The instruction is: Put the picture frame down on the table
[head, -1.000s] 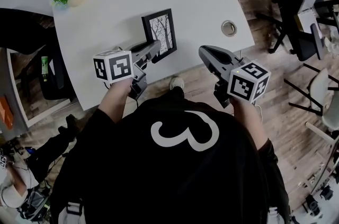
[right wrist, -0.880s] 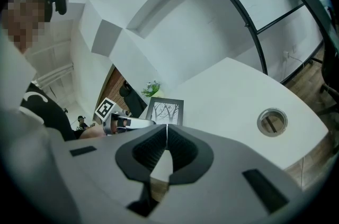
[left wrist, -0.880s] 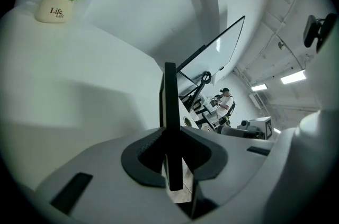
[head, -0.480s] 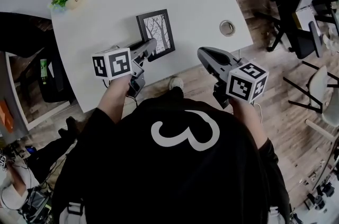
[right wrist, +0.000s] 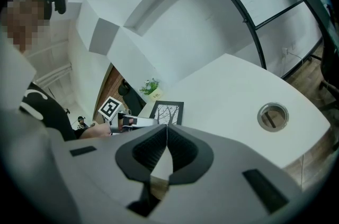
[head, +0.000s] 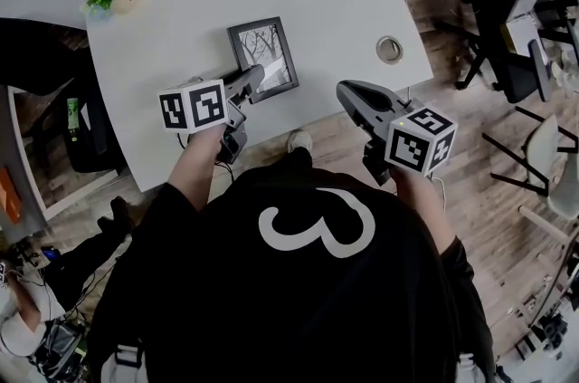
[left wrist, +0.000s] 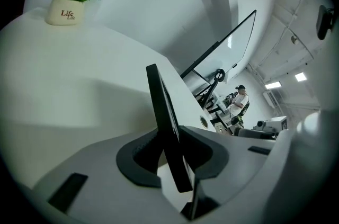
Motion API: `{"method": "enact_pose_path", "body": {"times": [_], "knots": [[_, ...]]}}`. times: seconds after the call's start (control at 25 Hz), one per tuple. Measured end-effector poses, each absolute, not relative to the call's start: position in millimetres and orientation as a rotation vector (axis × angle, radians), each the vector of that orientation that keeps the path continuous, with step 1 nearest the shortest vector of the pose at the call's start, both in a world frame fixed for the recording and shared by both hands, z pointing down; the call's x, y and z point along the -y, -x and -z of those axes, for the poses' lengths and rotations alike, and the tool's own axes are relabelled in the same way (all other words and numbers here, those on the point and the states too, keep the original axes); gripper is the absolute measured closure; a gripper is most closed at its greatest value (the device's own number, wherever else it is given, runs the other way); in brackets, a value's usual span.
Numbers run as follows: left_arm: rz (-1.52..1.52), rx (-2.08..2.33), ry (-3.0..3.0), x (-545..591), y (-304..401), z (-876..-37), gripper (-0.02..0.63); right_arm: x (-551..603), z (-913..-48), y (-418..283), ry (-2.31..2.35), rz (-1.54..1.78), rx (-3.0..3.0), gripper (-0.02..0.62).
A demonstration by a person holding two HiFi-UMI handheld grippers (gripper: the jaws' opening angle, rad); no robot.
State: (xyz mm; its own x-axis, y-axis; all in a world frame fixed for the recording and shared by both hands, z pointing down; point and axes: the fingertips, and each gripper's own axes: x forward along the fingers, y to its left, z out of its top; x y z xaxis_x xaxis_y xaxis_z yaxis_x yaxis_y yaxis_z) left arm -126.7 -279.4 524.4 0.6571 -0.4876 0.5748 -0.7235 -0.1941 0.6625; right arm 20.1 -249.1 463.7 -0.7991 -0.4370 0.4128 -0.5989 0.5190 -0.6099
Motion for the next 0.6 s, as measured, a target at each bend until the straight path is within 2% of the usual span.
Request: {"method": "enact_pose_path", "body": {"times": [0.6], "knots": [[-0.412,1.008,-1.825,279.1,135.6,-543.9,0.477,255.6,-470.9,-12.7,-0.853,-1.162,2.549,0.571]]}}
